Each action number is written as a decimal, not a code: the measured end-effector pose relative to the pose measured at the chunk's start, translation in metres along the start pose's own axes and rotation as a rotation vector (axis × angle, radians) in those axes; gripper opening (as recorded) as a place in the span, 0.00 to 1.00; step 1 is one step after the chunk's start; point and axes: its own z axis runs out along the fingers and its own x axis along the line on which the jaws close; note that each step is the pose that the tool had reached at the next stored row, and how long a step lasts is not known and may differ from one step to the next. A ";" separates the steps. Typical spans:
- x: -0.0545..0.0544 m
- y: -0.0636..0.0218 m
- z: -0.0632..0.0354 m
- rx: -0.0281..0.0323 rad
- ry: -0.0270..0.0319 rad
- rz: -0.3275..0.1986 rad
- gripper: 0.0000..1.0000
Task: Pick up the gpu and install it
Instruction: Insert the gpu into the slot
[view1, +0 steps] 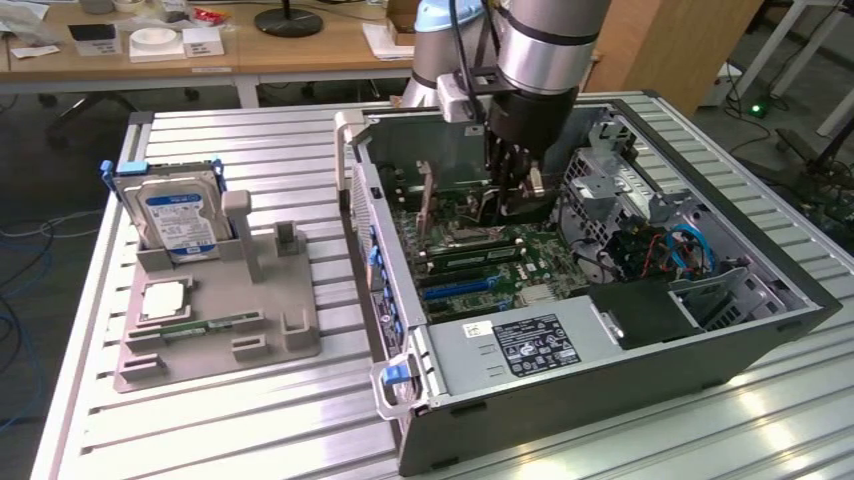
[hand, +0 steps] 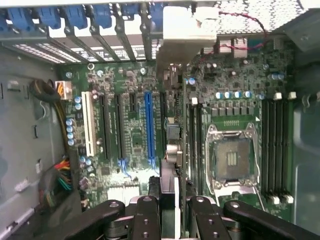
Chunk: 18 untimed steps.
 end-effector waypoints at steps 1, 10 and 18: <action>0.002 0.0005 0.0005 -0.0012 0.0002 0.000 0.28; 0.014 0.0136 0.0100 -0.0025 0.0000 -0.004 0.28; 0.026 0.0137 0.0242 -0.0046 -0.0001 -0.007 0.28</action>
